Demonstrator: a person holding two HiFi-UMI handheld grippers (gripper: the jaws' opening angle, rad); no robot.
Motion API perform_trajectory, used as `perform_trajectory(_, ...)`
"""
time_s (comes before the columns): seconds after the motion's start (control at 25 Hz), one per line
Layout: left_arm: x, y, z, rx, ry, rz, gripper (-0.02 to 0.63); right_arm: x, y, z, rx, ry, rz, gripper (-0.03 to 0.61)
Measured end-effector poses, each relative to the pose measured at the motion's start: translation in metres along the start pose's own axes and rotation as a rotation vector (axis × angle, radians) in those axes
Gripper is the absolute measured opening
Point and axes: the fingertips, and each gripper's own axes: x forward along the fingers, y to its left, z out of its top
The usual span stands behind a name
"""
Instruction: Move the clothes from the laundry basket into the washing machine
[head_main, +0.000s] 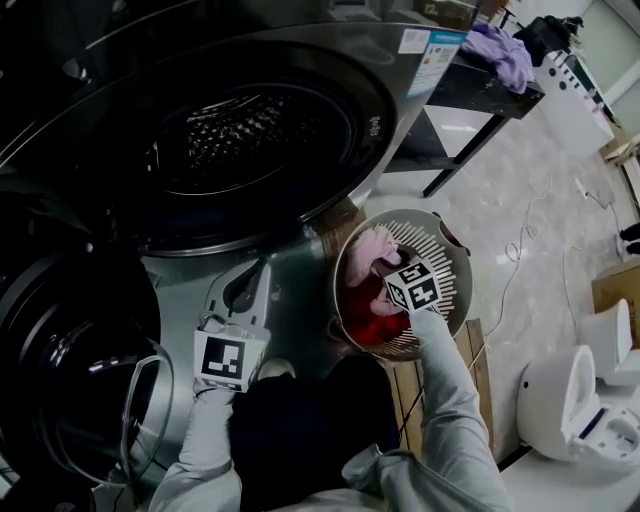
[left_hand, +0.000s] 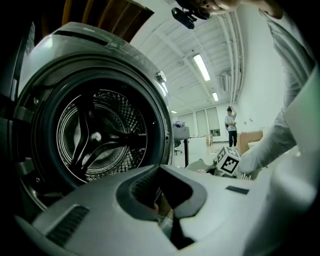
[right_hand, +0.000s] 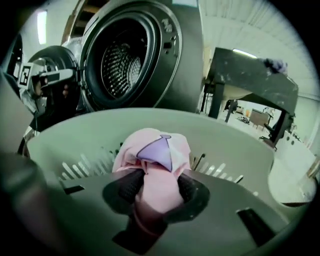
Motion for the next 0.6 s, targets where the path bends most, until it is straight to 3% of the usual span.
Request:
perform_trajectory(0.24,-0.009,-0.001,0.016,0.067,-0.035,-0.004,0.02,-0.042,-0.004,0.042,0.027,-0.128,-0.052,0.12)
perform_trajectory(0.6,-0.021,0.002,0.043,0.058,-0.06,0.017,0.02,-0.119,0.005,0.118,0.028,-0.324,-0.111,0.117)
